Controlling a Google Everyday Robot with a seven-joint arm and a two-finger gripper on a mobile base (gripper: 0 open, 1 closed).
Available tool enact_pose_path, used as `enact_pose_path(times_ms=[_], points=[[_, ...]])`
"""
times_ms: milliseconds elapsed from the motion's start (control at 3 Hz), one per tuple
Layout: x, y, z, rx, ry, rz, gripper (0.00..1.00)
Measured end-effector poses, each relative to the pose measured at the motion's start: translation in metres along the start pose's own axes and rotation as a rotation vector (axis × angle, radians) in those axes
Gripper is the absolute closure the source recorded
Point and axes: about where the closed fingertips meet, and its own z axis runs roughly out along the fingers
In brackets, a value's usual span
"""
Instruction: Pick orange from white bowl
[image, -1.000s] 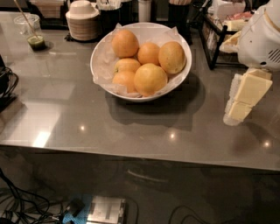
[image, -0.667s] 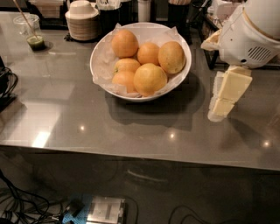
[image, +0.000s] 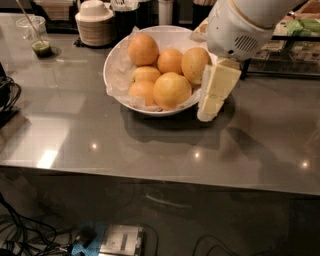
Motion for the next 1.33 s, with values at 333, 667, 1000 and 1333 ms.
enact_pose_path(times_ms=[333, 667, 1000, 1333], points=[[-0.031, -0.019, 0.011, -0.002, -0.036, -0.014, 0.0], [-0.045, -0.032, 0.031, -0.027, -0.061, -0.002, 0.0], [-0.045, -0.038, 0.055, -0.072, -0.069, 0.033, 0.0], [-0.041, -0.039, 0.08, -0.125, -0.063, 0.072, 0.0]])
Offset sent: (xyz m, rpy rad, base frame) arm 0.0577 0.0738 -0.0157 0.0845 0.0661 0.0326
